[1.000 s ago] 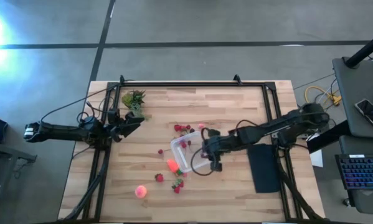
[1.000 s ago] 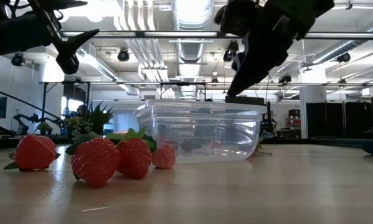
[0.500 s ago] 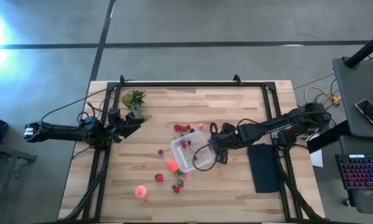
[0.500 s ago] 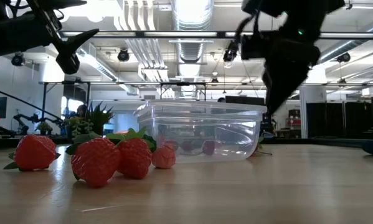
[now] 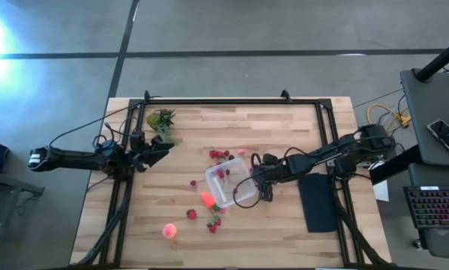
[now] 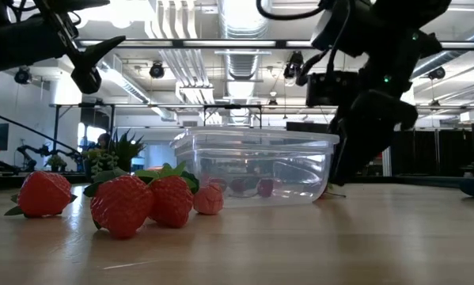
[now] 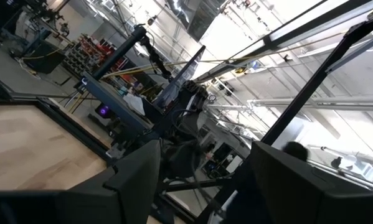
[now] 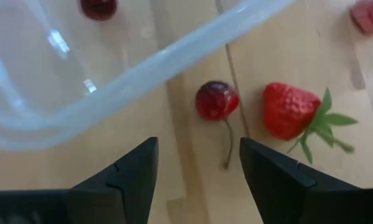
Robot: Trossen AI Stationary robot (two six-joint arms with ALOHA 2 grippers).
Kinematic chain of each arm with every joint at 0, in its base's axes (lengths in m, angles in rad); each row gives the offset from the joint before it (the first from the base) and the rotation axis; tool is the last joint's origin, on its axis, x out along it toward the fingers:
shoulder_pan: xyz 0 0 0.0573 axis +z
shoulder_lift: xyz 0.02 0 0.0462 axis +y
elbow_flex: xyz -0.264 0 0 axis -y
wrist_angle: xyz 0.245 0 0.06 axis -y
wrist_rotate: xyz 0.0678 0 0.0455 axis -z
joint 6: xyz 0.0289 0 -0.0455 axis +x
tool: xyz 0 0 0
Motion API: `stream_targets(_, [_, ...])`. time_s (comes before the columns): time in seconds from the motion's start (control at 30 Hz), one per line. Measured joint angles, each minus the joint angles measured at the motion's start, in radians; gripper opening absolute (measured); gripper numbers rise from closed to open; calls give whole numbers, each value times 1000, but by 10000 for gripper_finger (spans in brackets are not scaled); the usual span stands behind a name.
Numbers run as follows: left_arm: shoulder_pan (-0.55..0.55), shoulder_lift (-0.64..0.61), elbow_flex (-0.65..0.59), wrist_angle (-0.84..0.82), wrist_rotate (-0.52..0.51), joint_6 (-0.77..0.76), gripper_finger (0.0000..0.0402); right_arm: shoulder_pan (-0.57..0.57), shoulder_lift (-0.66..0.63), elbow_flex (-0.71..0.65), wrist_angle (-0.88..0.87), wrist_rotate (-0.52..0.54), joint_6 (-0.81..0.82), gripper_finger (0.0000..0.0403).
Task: Pick and placing Produce into tupperware
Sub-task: Put the cherry into the transparent container
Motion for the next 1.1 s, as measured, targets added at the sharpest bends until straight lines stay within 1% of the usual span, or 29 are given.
stream_targets(0.3, [0,4,0,-1,0,0,238,-44,47,-4,136,-26,-46,209])
stream_targets(0.67, [0,6,0,-2,-1,0,238,-75,55,-4,150,-26,-87,208])
stream_targets(0.77, [0,6,0,-2,-2,0,238,-76,57,-4,153,-27,-87,196])
stream_targets(0.97, [0,6,0,-3,-2,5,238,-77,75,-4,153,-26,-87,157])
stream_targets(1.1, [0,6,0,-3,-2,5,238,-77,91,-4,156,-25,-87,141])
